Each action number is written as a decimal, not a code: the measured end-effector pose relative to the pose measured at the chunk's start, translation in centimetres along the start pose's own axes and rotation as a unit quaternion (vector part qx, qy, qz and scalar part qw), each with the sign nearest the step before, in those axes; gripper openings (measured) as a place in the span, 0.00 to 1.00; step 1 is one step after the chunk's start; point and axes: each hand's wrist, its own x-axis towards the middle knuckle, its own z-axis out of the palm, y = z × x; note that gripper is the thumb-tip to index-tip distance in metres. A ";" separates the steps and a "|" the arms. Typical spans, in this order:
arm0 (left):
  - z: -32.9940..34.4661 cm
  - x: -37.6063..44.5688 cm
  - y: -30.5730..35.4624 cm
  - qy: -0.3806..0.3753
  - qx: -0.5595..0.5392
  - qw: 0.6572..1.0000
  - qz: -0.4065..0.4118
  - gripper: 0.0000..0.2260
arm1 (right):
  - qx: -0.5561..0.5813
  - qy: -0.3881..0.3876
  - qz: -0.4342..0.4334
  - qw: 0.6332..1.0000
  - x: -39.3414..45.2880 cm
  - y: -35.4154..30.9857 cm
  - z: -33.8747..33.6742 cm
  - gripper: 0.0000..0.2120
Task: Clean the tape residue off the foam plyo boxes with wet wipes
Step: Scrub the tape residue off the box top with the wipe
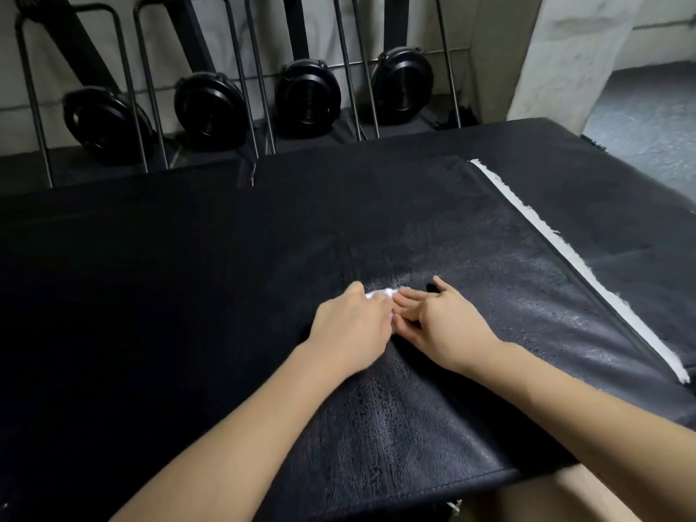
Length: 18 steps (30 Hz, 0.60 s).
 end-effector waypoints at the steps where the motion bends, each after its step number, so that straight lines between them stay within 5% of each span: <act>1: 0.0 0.8 -0.3 0.000 -0.006 1.000 -0.006 0.13 | 0.002 -0.019 0.007 1.000 1.0 0.1 -0.1 0.21; 10: 0.7 -2.6 2.1 0.027 -0.019 0.999 -0.014 0.13 | 0.042 -0.020 -0.013 0.999 -2.7 -0.9 -1.0 0.23; 18: -0.3 -12.7 6.7 0.040 0.055 0.995 0.072 0.10 | 0.029 0.075 -0.063 0.995 -13.5 -4.5 -2.1 0.16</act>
